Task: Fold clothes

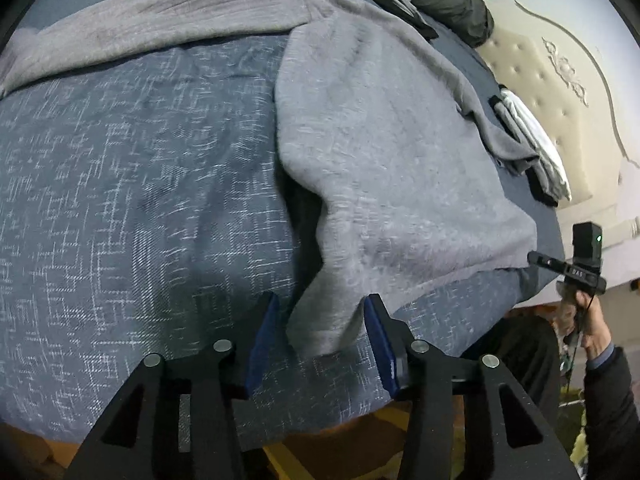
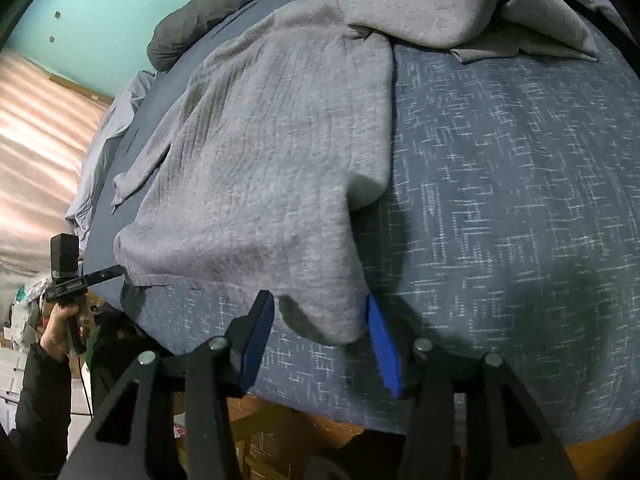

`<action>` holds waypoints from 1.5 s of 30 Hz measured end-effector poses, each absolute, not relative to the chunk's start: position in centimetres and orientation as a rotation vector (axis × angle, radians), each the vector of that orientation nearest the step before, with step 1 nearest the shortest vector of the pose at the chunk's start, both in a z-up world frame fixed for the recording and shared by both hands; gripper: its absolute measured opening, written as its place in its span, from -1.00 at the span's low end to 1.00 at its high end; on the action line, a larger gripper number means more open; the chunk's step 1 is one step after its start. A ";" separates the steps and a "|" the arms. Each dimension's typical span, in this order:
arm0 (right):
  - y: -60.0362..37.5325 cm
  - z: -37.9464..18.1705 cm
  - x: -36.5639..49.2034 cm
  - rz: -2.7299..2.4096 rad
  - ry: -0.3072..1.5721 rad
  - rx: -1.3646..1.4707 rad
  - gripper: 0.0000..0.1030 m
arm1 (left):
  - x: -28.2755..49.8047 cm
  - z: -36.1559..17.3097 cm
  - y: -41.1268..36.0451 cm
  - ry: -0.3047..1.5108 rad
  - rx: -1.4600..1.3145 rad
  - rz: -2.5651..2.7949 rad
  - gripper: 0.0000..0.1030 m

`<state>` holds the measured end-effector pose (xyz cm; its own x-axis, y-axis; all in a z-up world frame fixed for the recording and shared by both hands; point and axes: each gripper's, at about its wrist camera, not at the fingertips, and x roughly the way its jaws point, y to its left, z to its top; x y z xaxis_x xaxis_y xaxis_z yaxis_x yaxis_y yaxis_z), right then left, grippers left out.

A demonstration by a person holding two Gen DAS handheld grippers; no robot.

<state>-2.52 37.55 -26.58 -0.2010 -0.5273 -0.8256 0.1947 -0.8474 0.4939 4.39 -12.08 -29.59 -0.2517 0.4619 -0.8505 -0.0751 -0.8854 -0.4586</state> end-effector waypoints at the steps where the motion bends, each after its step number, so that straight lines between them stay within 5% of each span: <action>1: 37.3 -26.4 -2.5 -2.090 -0.381 1.601 -0.56 | 4.3 -29.3 -11.8 -0.446 -1.661 2.197 -0.69; 4: 36.8 -25.6 -2.2 -2.095 -0.349 1.574 -0.84 | 4.3 -28.4 -11.1 -0.395 -1.648 2.200 -0.85; 19: 38.9 -13.2 -1.2 -2.123 -0.472 1.312 -0.87 | 5.8 -15.2 -12.3 -0.377 -1.404 2.250 -0.92; 41: 38.8 -24.2 -2.4 -2.168 -0.242 1.643 -0.87 | 2.6 -27.5 -9.2 -0.297 -1.729 2.199 -0.91; 45: 39.6 -25.3 -2.2 -2.124 -0.270 1.716 -0.79 | 2.9 -27.3 -9.9 -0.314 -1.723 2.207 -0.77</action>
